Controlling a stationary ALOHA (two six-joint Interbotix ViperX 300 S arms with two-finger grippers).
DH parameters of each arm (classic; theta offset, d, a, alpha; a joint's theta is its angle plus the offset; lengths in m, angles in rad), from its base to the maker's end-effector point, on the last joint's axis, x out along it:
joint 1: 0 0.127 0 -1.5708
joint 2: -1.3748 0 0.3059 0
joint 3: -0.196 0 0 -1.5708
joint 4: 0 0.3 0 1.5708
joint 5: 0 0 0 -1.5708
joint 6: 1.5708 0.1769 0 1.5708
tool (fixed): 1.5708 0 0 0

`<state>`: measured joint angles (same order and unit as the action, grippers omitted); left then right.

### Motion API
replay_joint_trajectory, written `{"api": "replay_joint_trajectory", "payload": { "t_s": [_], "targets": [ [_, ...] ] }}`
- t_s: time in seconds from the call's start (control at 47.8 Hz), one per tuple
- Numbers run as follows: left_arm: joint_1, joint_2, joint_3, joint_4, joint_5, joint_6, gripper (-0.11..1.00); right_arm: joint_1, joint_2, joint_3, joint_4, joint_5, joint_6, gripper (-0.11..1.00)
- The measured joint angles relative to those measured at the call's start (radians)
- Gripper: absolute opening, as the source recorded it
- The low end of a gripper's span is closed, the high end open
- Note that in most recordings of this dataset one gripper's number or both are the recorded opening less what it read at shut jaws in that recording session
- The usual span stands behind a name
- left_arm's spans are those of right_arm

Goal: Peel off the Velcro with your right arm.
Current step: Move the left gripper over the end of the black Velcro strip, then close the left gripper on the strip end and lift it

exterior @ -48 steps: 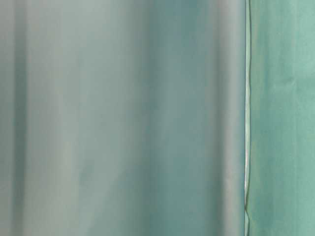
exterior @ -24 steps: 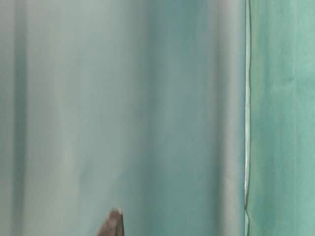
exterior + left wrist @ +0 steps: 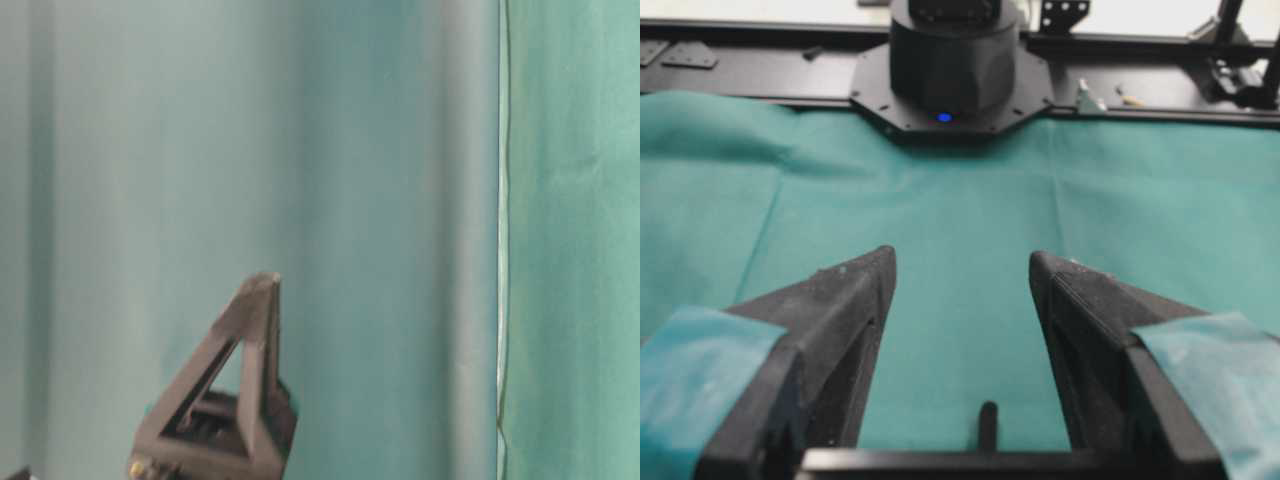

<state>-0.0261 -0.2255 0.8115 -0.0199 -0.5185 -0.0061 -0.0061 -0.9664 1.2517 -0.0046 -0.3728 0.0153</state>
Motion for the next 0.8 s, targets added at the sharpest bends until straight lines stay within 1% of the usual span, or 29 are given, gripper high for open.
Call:
{"api": "replay_joint_trajectory", "payload": {
  "t_s": [0.126, 0.23, 0.461, 0.565, 0.796],
  "targets": [
    [0.0, 0.029, -0.032, 0.0, 0.041, 0.0, 0.57, 0.0, 0.0, 0.0, 0.0, 0.0, 0.0, 0.45],
    [0.0, 0.032, -0.058, 0.0, 0.12, 0.0, 0.57, 0.0, -0.002, 0.0, 0.0, 0.002, 0.0, 0.45],
    [-0.015, 0.049, -0.147, 0.002, 0.414, -0.002, 0.57, 0.0, -0.002, 0.002, 0.0, 0.002, -0.002, 0.45],
    [-0.028, 0.067, -0.193, 0.0, 0.526, -0.002, 0.57, 0.0, -0.002, 0.002, 0.0, 0.0, 0.0, 0.45],
    [-0.032, 0.137, -0.282, 0.0, 0.704, -0.002, 0.57, 0.0, -0.002, 0.002, 0.0, 0.0, 0.0, 0.45]
  ]
}}
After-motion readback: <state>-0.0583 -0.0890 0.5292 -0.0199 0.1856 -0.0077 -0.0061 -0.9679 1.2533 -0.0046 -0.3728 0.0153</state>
